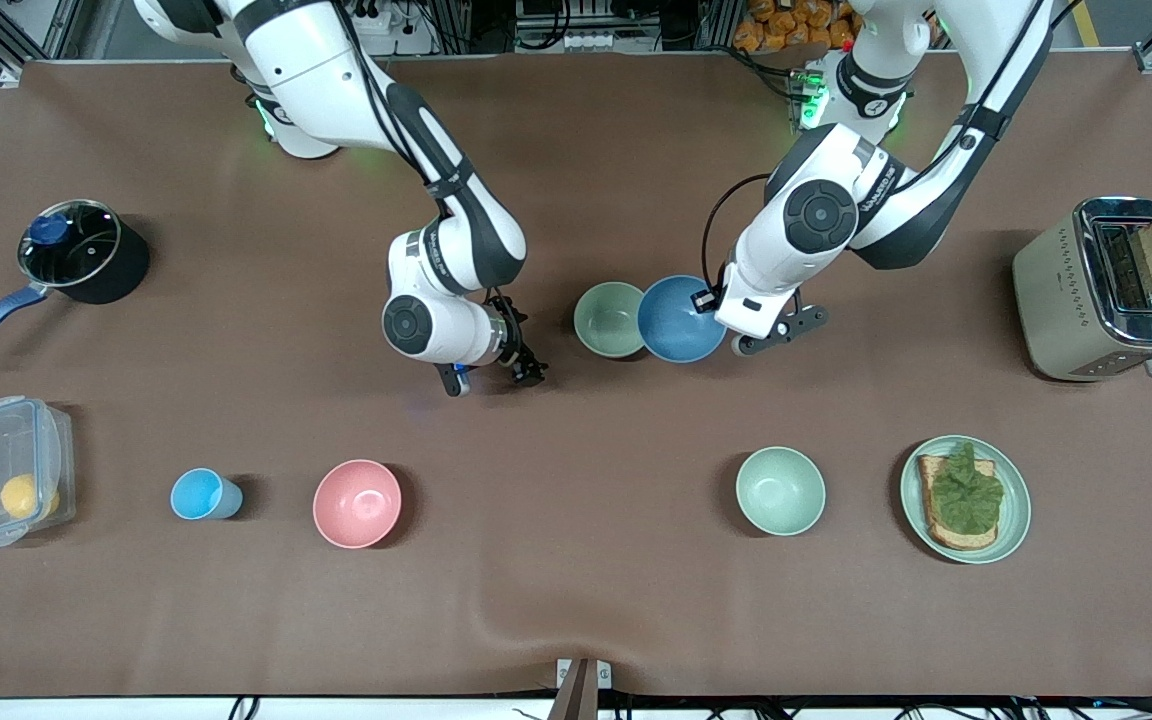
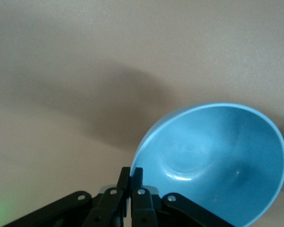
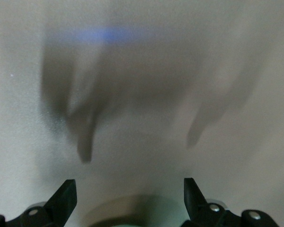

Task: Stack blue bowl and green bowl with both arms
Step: 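Lower the blue bowl into the green bowl with the left gripper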

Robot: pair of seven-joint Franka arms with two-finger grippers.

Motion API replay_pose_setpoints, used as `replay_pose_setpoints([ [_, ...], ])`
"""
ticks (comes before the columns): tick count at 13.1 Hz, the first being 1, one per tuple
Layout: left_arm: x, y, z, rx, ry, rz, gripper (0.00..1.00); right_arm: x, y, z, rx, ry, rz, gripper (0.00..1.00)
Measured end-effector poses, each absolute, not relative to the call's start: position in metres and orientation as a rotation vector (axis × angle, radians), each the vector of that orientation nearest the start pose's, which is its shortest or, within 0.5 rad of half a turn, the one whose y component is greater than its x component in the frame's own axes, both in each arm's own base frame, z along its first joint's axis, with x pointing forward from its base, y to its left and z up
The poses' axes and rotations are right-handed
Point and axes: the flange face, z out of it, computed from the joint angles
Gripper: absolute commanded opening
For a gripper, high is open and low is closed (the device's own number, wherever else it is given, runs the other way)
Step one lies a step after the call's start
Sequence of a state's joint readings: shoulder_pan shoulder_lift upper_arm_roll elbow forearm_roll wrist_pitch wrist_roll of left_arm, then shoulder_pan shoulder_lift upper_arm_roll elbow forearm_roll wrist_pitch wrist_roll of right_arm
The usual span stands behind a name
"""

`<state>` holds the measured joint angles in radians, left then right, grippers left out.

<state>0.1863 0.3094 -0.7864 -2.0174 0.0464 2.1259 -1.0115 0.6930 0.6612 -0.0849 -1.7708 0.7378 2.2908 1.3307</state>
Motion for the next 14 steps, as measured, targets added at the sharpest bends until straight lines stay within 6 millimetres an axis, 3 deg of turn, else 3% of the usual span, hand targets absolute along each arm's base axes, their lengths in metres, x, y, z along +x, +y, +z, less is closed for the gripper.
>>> replay_pose_setpoints([
  [7, 0.456, -0.338, 0.312, -3.158, -0.687, 0.288, 0.0, 0.518, 0.397, 0.179, -2.257, 1.726, 0.682, 1.0],
  [14, 0.433, -0.378, 0.294, -3.22, -0.696, 0.305, 0.0, 0.507, 0.417, 0.173, -2.243, 1.718, 0.693, 1.0],
])
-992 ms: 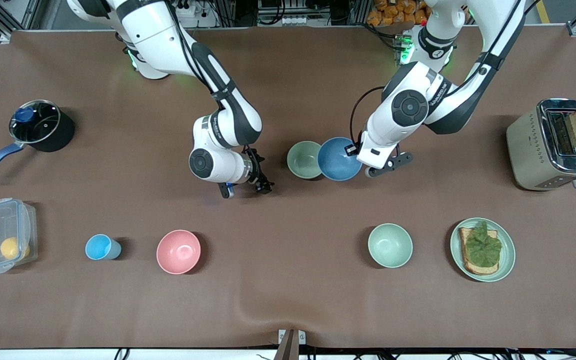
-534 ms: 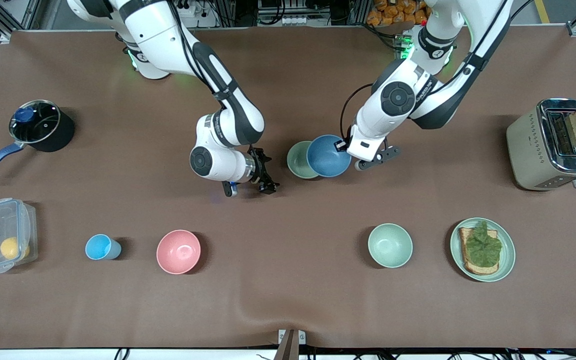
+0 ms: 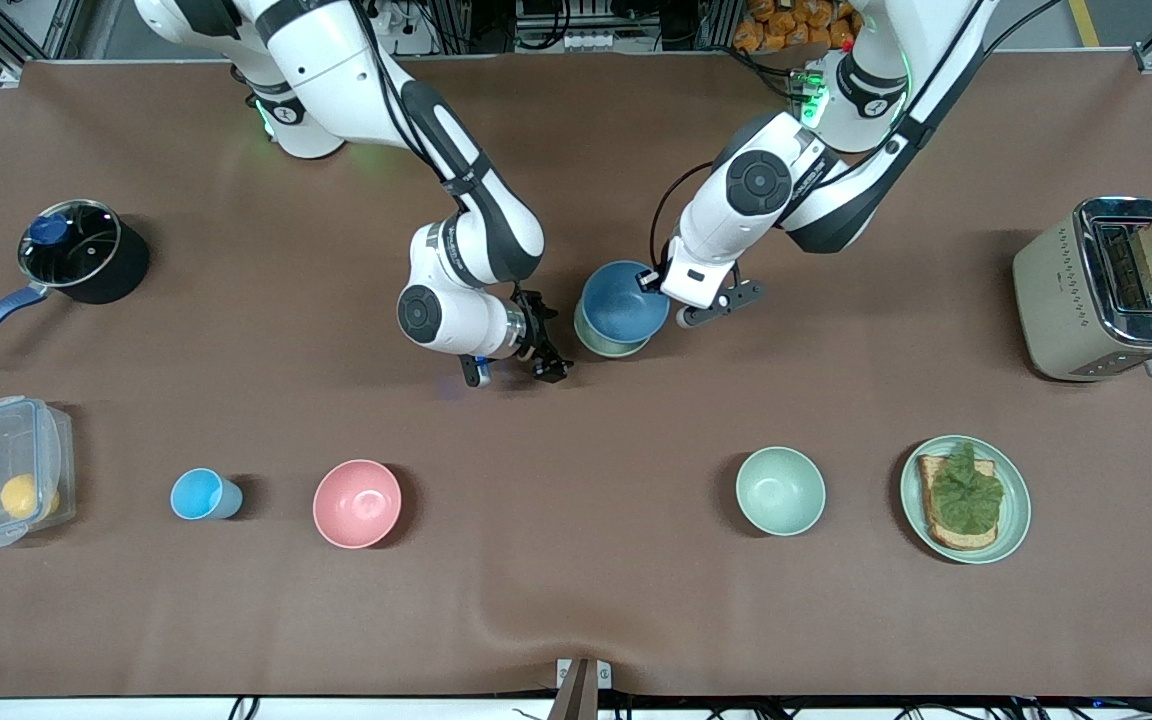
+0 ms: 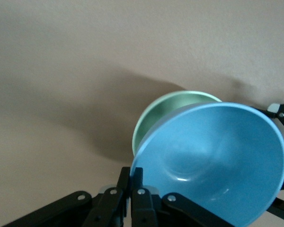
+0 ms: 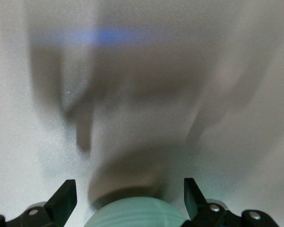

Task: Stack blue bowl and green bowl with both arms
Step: 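Lower the blue bowl into the green bowl with the left gripper, then open the left gripper to release the blue bowl while the right gripper releases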

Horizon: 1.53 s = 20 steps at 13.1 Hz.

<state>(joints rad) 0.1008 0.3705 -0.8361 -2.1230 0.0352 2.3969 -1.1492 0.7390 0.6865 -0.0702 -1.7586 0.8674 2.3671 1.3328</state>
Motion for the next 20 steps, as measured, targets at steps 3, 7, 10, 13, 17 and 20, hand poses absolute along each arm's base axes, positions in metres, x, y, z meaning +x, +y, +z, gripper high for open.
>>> replay_pose_setpoints([
  [3, 0.429, -0.386, 0.28, -3.238, -0.694, 0.346, 0.0, 0.508, 0.417, 0.173, -2.241, 1.719, 0.692, 1.0],
  [7, 0.424, -0.387, 0.266, -3.231, -0.689, 0.388, 0.0, 0.508, 0.417, 0.173, -2.241, 1.719, 0.692, 1.0],
  [10, 0.429, -0.383, 0.256, -3.233, -0.668, 0.364, 0.0, 0.507, 0.419, 0.174, -2.243, 1.714, 0.692, 1.0],
  [13, 0.431, -0.38, 0.247, -3.227, -0.664, 0.36, 0.0, 0.507, 0.419, 0.174, -2.243, 1.712, 0.691, 1.0],
  [17, 0.431, -0.381, 0.243, -3.232, -0.661, 0.365, 0.0, 0.507, 0.42, 0.174, -2.243, 1.712, 0.691, 1.0],
  [20, 0.434, -0.376, 0.235, -3.225, -0.643, 0.35, 0.0, 0.507, 0.42, 0.174, -2.243, 1.712, 0.691, 1.0],
])
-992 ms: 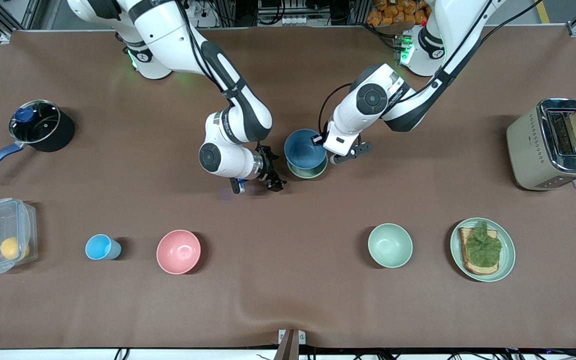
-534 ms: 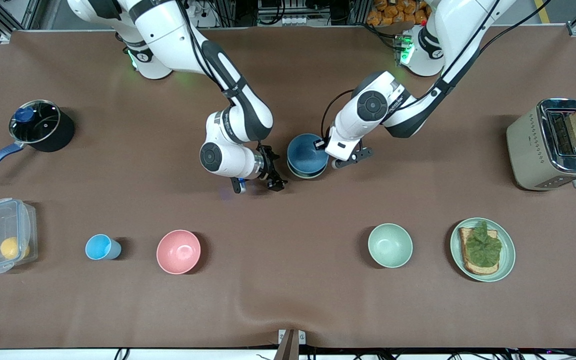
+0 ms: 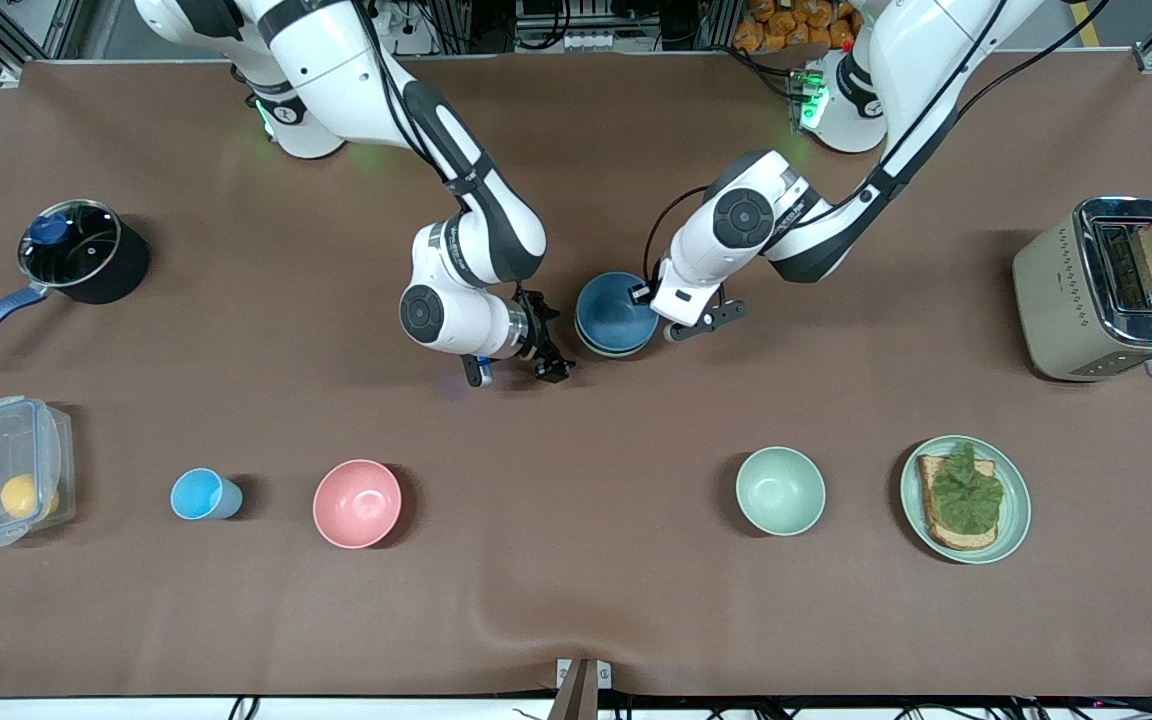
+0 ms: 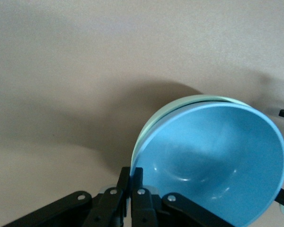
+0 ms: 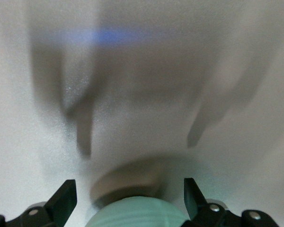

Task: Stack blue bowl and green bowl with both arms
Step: 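Open the left gripper to release the blue bowl while the right gripper releases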

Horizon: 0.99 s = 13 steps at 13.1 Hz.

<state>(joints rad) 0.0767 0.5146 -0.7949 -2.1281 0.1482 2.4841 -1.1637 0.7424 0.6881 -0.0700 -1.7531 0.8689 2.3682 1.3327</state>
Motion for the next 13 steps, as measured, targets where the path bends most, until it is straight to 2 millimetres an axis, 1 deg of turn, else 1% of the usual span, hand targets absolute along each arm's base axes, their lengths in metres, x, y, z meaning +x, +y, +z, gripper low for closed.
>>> replay_pose_setpoints([
  [3, 0.438, -0.377, 0.232, -3.227, -0.667, 0.359, 0.0, 0.507, 0.42, 0.175, -2.244, 1.711, 0.691, 1.0],
  [4, 0.439, -0.378, 0.232, -3.226, -0.683, 0.361, 0.15, 0.507, 0.42, 0.175, -2.244, 1.71, 0.691, 1.0],
  [5, 0.44, -0.379, 0.233, -3.228, -0.692, 0.361, 0.35, 0.507, 0.421, 0.175, -2.244, 1.71, 0.691, 1.0],
  [7, 0.444, -0.382, 0.234, -3.227, -0.727, 0.366, 0.81, 0.508, 0.421, 0.176, -2.243, 1.708, 0.69, 1.0],
  [8, 0.446, -0.383, 0.234, -3.227, -0.739, 0.37, 1.0, 0.508, 0.421, 0.176, -2.243, 1.707, 0.69, 1.0],
  [11, 0.447, -0.385, 0.236, -3.231, -0.744, 0.367, 1.0, 0.508, 0.421, 0.176, -2.243, 1.707, 0.689, 1.0],
  [13, 0.452, -0.386, 0.241, -3.241, -0.746, 0.345, 1.0, 0.508, 0.422, 0.177, -2.242, 1.705, 0.688, 1.0],
])
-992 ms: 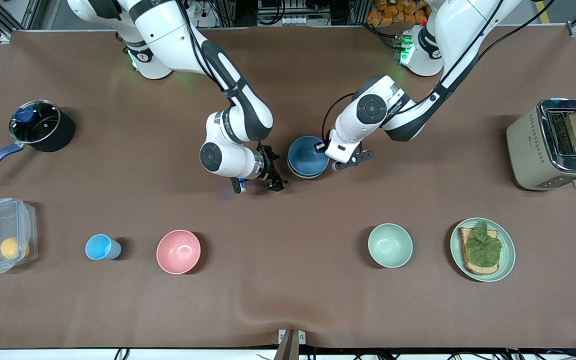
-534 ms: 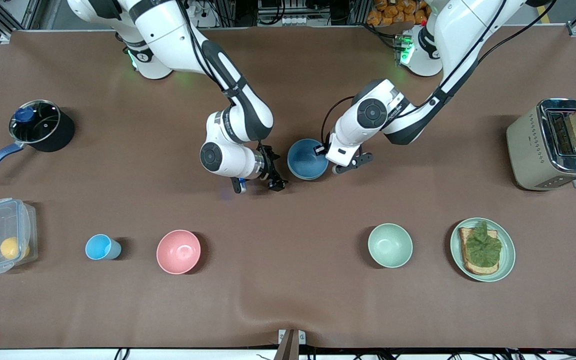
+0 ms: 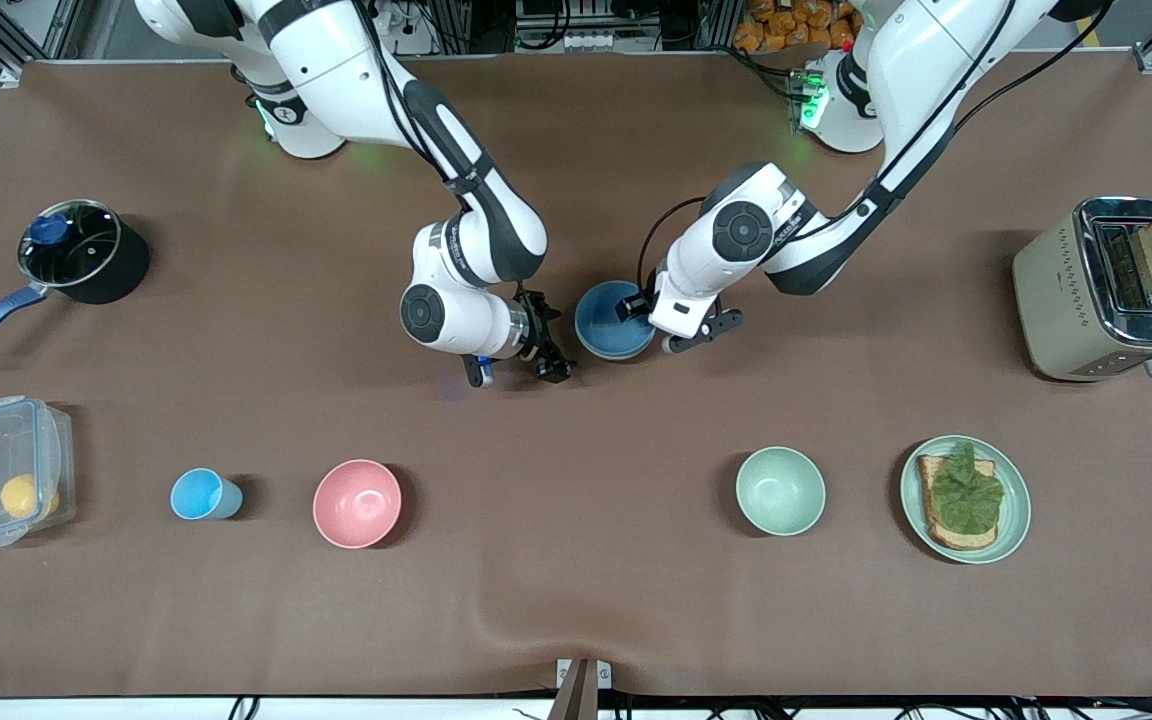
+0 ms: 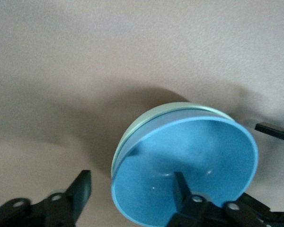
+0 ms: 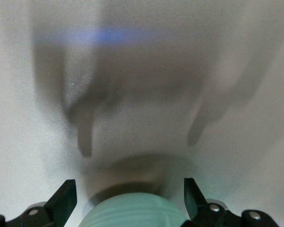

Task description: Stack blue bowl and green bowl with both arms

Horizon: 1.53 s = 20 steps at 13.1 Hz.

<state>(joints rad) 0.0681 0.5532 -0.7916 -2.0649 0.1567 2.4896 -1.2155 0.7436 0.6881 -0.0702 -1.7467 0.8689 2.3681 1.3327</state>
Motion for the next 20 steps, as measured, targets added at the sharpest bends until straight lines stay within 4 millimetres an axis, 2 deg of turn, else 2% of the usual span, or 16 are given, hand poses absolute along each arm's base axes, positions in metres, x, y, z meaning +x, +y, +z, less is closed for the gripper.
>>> replay_pose_setpoints([
  [1, 0.456, -0.386, 0.248, -3.247, -0.746, 0.323, 1.0, 0.509, 0.422, 0.177, -2.241, 1.705, 0.687, 1.0],
  [3, 0.465, -0.384, 0.273, -3.247, -0.735, 0.246, 1.0, 0.51, 0.422, 0.178, -2.24, 1.704, 0.685, 1.0],
  [6, 0.483, -0.375, 0.338, -3.195, -0.731, 0.121, 1.0, 0.512, 0.421, 0.181, -2.24, 1.7, 0.678, 1.0],
  [8, 0.505, -0.36, 0.388, -3.143, -0.767, 0.063, 1.0, 0.514, 0.421, 0.184, -2.245, 1.693, 0.676, 1.0],
  [10, 0.526, -0.34, 0.425, -3.076, -0.746, -0.008, 1.0, 0.517, 0.412, 0.186, -2.308, 1.678, 0.688, 1.0],
  [13, 0.547, -0.315, 0.46, -3.04, -0.638, -0.043, 1.0, 0.529, 0.384, 0.201, -2.426, 1.668, 0.72, 1.0],
  [15, 0.564, -0.29, 0.479, -3.043, -0.598, -0.049, 1.0, 0.536, 0.362, 0.213, -2.527, 1.654, 0.712, 1.0],
  [18, 0.588, -0.246, 0.501, -3.055, -0.581, -0.079, 1.0, 0.551, 0.311, 0.236, -2.64, 1.634, 0.759, 1.0],
  [20, 0.597, -0.226, 0.514, -3.074, -0.548, -0.09, 1.0, 0.566, 0.262, 0.262, -2.669, 1.553, 0.822, 1.0],
])
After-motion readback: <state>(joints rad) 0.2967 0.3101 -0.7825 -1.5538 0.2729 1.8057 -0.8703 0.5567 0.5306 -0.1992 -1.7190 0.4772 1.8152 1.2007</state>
